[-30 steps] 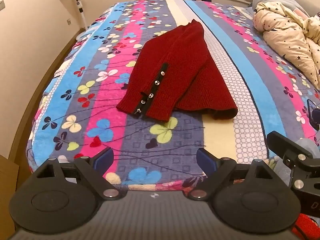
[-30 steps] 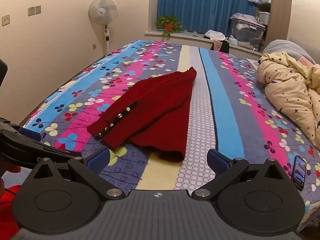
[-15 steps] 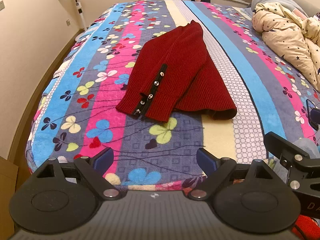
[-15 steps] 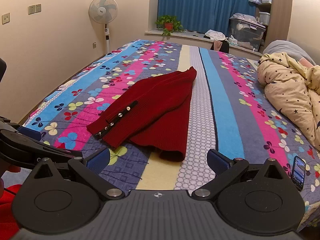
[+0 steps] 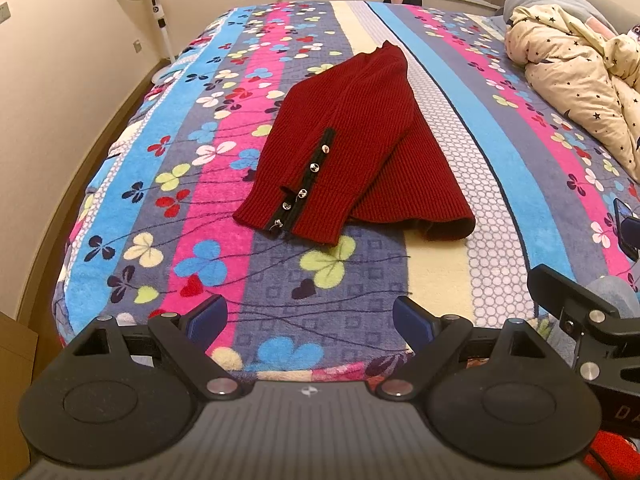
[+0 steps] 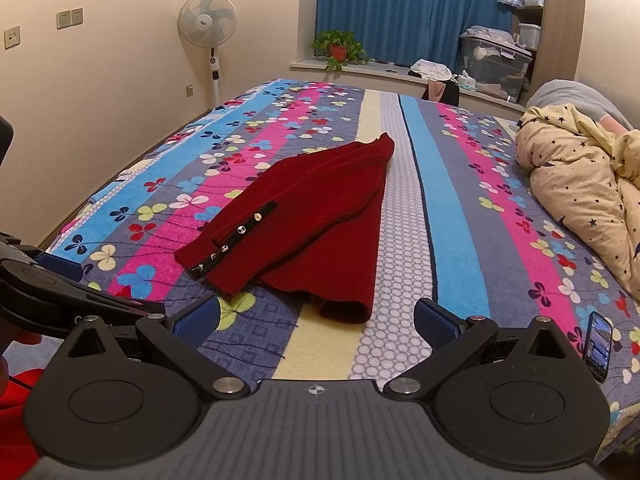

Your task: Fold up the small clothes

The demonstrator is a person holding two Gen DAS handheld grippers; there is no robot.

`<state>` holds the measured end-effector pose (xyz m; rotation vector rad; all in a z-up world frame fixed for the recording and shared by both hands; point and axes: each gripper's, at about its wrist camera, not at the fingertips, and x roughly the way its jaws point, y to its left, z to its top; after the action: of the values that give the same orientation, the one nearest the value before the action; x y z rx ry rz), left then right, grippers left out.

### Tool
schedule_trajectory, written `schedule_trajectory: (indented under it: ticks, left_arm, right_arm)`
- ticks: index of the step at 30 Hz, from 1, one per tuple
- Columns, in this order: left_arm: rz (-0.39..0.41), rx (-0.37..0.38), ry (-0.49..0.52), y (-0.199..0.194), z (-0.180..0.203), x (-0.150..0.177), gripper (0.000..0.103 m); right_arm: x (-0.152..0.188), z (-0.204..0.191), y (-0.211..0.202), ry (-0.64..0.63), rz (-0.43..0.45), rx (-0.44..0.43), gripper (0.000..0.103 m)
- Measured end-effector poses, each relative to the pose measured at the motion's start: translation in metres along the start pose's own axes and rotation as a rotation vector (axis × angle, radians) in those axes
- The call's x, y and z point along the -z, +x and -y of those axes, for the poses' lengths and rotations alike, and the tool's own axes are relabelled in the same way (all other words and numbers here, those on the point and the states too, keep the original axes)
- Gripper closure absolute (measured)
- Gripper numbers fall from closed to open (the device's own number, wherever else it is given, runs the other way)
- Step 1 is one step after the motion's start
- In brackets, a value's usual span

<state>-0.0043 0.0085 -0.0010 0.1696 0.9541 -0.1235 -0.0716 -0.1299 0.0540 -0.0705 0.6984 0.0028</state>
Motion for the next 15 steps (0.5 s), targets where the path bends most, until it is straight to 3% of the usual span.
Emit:
schedule_trajectory:
  ticks: [15]
  left_arm:
    - [-0.001, -0.001, 0.0, -0.0004, -0.0006, -0.0001, 0.01]
  right_arm:
    - [-0.0003, -0.0005, 0.0013, 0.001, -0.001, -0.001, 0.001]
